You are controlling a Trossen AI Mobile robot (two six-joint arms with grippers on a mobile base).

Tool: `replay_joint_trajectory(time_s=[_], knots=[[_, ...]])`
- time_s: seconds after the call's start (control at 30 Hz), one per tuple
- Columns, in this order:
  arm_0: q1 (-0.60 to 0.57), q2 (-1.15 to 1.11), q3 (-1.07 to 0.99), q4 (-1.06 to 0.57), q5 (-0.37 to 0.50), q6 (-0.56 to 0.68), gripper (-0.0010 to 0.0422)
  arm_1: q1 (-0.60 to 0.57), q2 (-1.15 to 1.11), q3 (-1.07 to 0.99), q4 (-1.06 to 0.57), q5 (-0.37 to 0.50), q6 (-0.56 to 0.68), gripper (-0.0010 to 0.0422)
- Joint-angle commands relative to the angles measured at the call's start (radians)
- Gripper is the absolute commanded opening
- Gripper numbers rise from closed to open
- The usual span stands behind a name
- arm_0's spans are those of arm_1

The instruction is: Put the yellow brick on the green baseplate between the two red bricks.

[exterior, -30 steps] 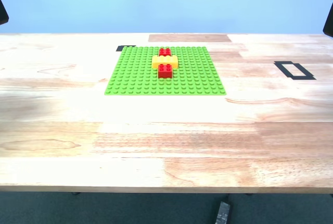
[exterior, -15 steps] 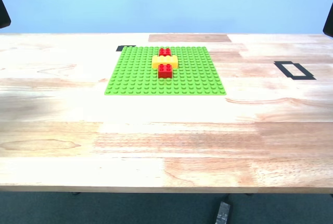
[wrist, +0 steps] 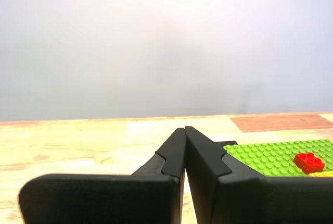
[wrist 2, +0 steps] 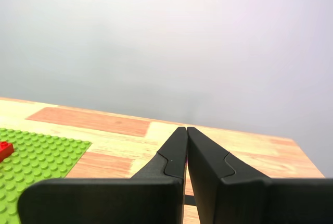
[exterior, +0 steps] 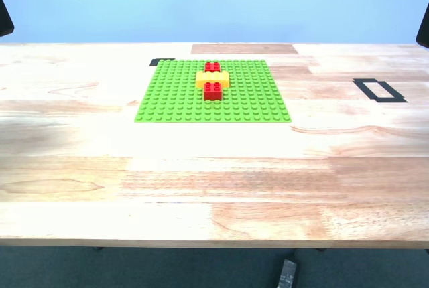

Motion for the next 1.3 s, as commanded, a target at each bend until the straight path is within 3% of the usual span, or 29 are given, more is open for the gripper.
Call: replay_joint_trajectory(time_s=[0.03,1.3], knots=[[0.000,0.000,0.006,-0.015,-0.001,0.000,0.0000,0.000,0.000,0.000,0.000,0.000,0.000,0.0000],[0.000,0.000,0.008,-0.023,0.000,0.000,0.0000,0.000,0.000,0.000,0.000,0.000,0.000,0.0000]])
